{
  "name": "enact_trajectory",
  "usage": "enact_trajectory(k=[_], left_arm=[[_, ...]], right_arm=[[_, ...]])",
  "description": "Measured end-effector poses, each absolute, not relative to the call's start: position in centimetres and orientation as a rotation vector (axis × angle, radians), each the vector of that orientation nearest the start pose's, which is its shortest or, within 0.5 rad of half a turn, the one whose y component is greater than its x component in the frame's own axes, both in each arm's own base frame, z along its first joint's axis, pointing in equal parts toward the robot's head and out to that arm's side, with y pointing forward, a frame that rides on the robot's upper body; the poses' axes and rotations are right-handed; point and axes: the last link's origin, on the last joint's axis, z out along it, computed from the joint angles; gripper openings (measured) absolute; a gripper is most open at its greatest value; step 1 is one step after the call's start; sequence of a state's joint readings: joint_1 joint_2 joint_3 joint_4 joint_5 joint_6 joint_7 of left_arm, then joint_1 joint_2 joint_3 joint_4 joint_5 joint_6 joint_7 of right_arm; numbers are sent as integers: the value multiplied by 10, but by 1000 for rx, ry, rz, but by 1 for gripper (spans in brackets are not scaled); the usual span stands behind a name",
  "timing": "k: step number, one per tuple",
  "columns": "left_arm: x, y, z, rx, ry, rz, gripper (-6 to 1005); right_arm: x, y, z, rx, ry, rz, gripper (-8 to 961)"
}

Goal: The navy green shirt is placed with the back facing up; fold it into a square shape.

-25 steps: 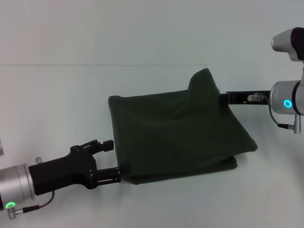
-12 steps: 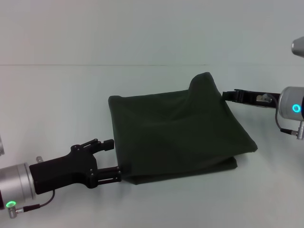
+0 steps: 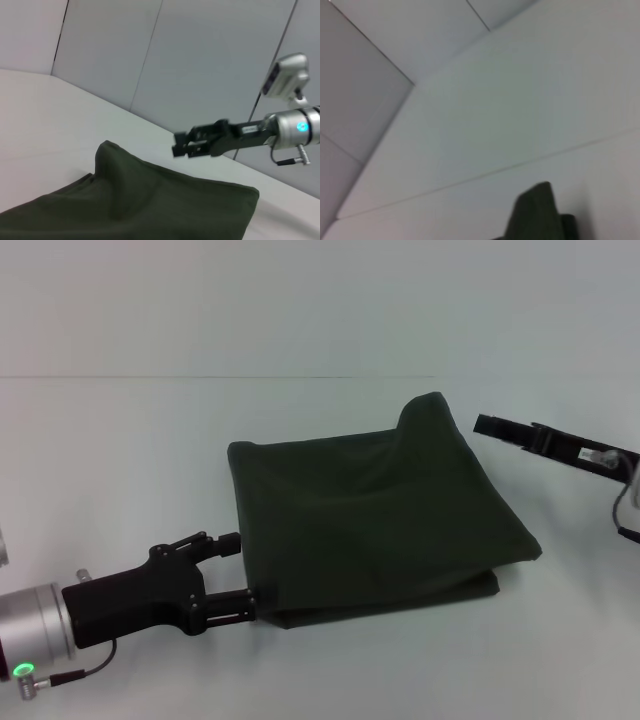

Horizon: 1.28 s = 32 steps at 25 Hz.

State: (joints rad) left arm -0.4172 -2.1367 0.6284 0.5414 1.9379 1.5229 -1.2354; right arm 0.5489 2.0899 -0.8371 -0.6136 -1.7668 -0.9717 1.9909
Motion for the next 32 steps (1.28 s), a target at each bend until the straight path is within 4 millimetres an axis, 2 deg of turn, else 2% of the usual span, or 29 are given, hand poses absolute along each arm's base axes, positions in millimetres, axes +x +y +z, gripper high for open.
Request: enact_trajectory(k=[1, 5, 9, 12, 23, 32], left_arm=[[-289, 291, -31, -2581, -749, -839, 909], [-289, 290, -31, -2576, -756, -853, 909], [-289, 291, -30, -2570, -772, -858, 909], [-289, 291, -31, -2566, -775, -859, 909], [-287, 292, -31, -2554, -780, -874, 908], [-287, 293, -31, -2552, -784, -874, 908]], right_arm=[[282, 389, 2, -2047, 1382, 838, 560], [275, 369, 8, -2173, 1135, 964, 636], [271, 354, -2, -2330, 879, 904, 711], [275, 345, -17, -2402, 785, 835, 768], [307, 323, -62, -2414, 716, 615, 760], [323, 308, -64, -2382, 764, 594, 761]])
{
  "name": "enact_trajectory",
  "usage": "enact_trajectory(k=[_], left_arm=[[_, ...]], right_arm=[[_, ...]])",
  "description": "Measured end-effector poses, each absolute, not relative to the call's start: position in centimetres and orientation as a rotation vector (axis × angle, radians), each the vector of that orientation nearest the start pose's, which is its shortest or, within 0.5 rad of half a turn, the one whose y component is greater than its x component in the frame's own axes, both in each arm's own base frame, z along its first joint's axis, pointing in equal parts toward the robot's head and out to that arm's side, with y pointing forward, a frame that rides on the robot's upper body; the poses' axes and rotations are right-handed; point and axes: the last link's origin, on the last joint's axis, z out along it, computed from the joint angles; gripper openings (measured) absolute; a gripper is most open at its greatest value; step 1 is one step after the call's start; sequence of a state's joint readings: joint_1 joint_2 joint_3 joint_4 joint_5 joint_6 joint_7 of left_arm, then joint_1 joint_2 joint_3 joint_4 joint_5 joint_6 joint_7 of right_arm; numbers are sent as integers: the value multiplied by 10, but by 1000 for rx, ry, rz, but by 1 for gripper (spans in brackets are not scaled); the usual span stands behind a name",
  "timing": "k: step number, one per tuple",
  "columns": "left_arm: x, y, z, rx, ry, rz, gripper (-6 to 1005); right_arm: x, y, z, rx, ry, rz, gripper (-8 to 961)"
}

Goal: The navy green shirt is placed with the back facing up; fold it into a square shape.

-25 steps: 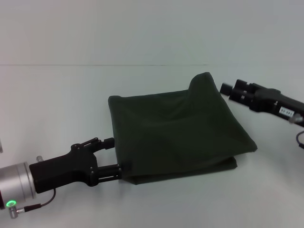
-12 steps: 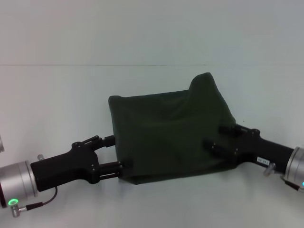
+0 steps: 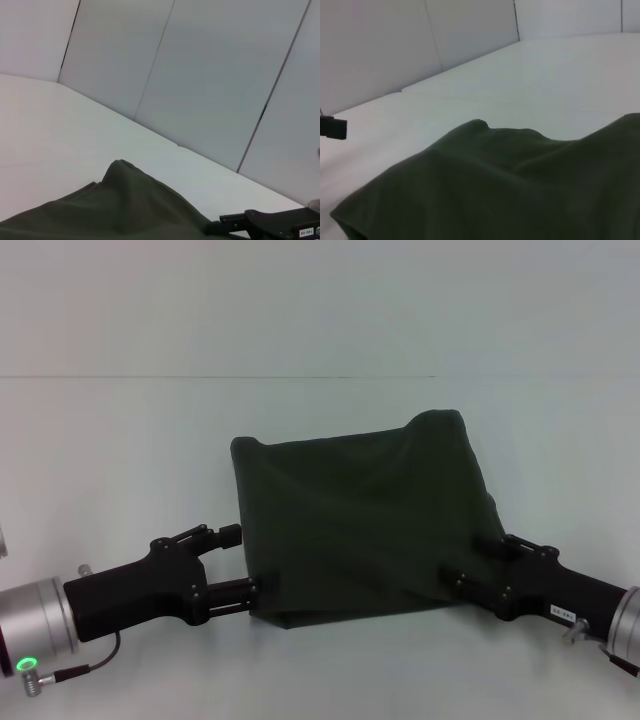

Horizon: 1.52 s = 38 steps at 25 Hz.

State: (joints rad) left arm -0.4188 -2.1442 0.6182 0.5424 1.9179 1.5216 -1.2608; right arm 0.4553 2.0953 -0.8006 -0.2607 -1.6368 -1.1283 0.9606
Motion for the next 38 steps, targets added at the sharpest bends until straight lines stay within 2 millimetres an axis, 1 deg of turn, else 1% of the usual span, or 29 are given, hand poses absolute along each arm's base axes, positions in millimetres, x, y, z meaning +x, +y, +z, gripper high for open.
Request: enact_trajectory(k=[5, 8, 14, 18, 20, 24, 29, 33, 38], left_arm=[[-286, 293, -31, -2553, -783, -875, 908], [-286, 293, -31, -2554, -784, -875, 908], [-285, 292, -31, -2562, -782, -888, 908], [-286, 289, -26, -2585, -745, -879, 908], [-290, 286, -25, -2599, -724, -853, 908], [-301, 274, -25, -2596, -670, -814, 908], [-309, 261, -34, -2580, -588, -780, 908], [-313, 257, -42, -2578, -619, -758, 908], [-316, 253, -44, -2566, -615, -758, 908]], right_arm=[[324, 305, -60, -2365, 770, 624, 762], [320, 302, -54, -2355, 740, 698, 763], [303, 287, -37, -2361, 564, 907, 762], [297, 272, -35, -2398, 431, 965, 762], [299, 263, -39, -2422, 400, 953, 763], [313, 244, -45, -2432, 408, 897, 764], [336, 227, -44, -2319, 477, 817, 766], [344, 220, -43, -2285, 480, 776, 826], [345, 218, -46, -2300, 477, 763, 901]])
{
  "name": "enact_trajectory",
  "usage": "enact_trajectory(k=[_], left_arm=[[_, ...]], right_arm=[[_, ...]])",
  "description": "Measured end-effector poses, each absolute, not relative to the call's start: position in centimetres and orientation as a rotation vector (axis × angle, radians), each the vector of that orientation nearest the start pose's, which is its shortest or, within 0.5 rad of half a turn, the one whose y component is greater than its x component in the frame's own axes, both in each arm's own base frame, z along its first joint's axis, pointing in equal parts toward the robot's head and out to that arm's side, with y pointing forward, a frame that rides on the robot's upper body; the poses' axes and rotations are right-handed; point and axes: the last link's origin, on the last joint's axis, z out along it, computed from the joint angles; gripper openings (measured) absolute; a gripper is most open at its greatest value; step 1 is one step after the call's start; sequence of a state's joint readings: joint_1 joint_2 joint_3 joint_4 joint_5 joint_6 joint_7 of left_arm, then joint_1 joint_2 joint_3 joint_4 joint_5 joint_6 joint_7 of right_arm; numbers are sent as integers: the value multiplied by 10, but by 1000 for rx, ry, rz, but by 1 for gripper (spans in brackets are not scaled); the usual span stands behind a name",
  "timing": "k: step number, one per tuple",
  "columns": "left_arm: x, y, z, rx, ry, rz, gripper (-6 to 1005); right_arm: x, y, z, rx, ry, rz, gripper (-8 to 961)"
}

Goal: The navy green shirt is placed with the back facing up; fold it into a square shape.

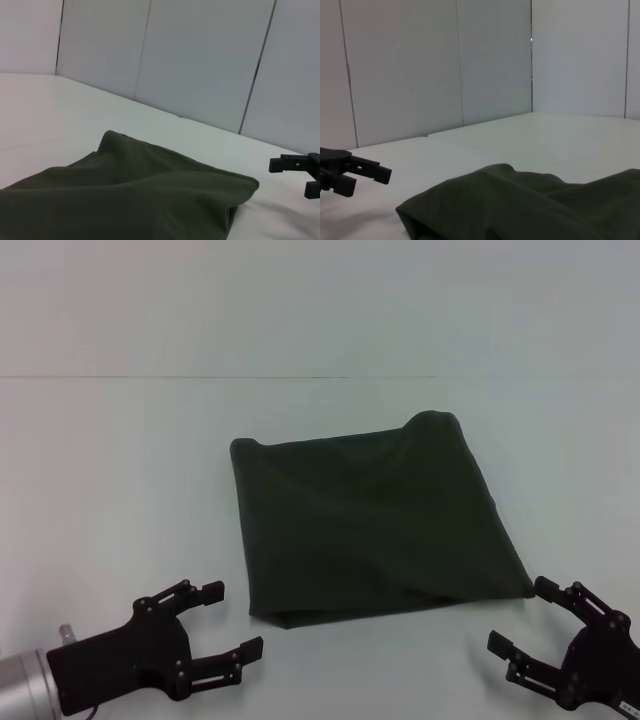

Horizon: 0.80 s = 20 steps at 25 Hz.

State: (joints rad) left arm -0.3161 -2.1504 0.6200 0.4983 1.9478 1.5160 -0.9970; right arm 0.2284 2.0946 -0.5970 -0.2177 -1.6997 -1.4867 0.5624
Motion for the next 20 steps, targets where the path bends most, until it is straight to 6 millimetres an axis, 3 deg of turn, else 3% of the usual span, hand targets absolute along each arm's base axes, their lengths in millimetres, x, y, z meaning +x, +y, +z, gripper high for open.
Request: enact_trajectory(k=[7, 20], left_arm=[[-316, 252, -44, -2564, -611, -761, 908], [-316, 255, -40, -2535, -610, -779, 909]], right_arm=[[341, 220, -48, -2316, 463, 771, 945], [334, 225, -52, -2328, 458, 800, 941]])
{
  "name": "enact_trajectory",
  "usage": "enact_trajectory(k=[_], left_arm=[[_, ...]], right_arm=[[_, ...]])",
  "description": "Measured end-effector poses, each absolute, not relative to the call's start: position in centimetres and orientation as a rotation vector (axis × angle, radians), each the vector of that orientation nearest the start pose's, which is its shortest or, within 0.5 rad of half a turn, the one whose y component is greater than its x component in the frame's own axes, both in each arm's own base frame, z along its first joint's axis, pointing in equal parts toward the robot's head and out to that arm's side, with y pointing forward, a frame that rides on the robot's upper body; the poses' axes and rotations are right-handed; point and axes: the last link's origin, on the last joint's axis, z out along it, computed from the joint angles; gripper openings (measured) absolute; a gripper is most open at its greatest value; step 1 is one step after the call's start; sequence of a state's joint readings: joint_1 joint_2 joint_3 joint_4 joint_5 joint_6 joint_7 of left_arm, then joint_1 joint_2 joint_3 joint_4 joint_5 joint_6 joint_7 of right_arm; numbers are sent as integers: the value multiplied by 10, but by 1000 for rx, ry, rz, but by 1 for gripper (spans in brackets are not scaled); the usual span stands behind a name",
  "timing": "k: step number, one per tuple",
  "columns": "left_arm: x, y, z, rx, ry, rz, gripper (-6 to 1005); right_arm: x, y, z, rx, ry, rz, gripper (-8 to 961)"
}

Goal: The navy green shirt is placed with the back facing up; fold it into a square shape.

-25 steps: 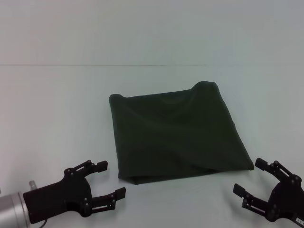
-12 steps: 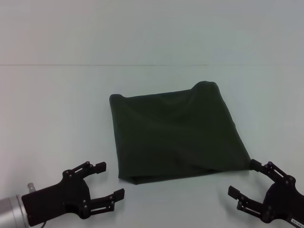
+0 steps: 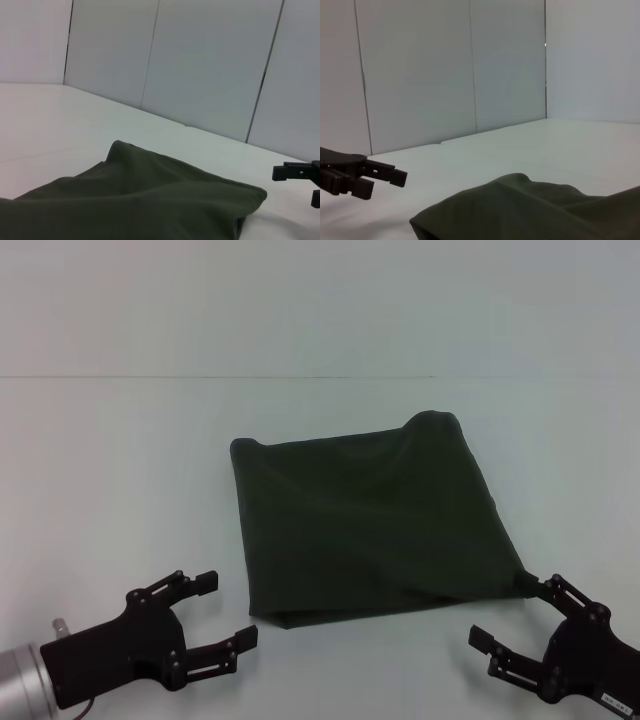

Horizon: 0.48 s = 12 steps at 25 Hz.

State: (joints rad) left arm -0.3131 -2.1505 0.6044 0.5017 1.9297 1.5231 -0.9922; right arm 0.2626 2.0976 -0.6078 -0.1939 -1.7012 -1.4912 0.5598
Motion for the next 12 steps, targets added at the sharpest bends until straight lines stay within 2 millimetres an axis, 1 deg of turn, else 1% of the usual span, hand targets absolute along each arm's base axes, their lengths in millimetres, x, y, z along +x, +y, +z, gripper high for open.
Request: enact_trajectory(k=[12], left_arm=[[-314, 258, -38, -2523, -599, -789, 909]], right_arm=[[332, 229, -52, -2332, 448, 803, 942]])
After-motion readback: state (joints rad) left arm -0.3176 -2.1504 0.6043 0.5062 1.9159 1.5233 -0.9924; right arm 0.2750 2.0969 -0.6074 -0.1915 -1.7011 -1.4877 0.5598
